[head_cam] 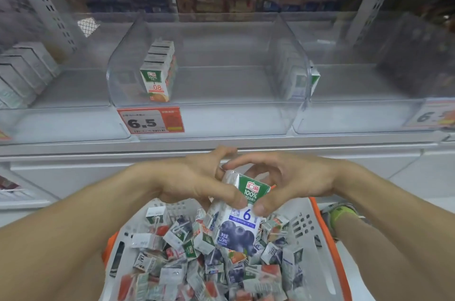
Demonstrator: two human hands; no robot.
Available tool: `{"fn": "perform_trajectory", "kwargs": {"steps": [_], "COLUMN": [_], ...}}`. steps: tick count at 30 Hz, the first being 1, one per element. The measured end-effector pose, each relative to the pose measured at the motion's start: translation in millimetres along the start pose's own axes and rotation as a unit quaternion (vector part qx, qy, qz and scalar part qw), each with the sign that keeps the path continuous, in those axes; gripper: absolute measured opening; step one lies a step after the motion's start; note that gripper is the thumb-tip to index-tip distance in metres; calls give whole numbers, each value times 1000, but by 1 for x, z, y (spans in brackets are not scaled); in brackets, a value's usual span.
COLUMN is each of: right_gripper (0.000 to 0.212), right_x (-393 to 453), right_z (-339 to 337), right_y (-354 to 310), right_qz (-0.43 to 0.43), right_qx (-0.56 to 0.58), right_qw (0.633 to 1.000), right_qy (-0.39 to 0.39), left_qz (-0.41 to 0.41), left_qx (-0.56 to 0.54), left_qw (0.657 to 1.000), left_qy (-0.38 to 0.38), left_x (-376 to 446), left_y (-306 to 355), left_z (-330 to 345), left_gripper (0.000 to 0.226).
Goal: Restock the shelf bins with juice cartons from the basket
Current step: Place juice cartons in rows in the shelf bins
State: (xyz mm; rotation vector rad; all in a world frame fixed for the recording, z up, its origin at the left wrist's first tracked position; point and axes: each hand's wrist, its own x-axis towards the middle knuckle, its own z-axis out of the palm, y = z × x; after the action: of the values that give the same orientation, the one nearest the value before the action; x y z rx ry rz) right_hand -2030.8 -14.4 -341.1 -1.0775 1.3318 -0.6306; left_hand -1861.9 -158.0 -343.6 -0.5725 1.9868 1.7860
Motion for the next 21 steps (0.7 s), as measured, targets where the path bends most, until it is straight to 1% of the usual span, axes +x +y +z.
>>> {"fn": "perform_trajectory", "kwargs": {"steps": [3, 8, 11, 14, 16, 19, 20, 21], "right_gripper": [70, 69, 56, 54, 57, 61, 62, 62], "right_x": [-3, -9, -12, -20, -30, -52, -61, -70], "right_z": [2, 3, 2, -8, -18, -37, -44, -50], "right_y": [4, 7, 4, 3, 2, 2, 1, -1], "right_qz": [-3, 2, -18, -55, -86, -137, -154, -174], "right_qx": [-18, -24, -59, -84, -108, -69, -57, -53], "right_qw": [1000, 1000, 998, 994, 988, 981, 975, 966], "right_qy": [16, 13, 19, 38, 66, 121, 147, 183], "left_qz": [-19, -16, 14, 75, 141, 253, 285, 316], "left_qx": [-15, -10, 10, 78, 107, 81, 92, 126], "left_qw": [999, 1000, 999, 989, 973, 939, 919, 889], "left_qy": [-24, 14, 41, 97, 150, 220, 257, 306], "left_x": [4, 10, 10, 8, 9, 12, 12, 12], "left_y": [0, 4, 9, 15, 21, 30, 34, 38], "left_z": [0, 9, 16, 20, 24, 28, 28, 26], "left_gripper": [109, 118, 117, 114, 106, 77, 64, 51]}}
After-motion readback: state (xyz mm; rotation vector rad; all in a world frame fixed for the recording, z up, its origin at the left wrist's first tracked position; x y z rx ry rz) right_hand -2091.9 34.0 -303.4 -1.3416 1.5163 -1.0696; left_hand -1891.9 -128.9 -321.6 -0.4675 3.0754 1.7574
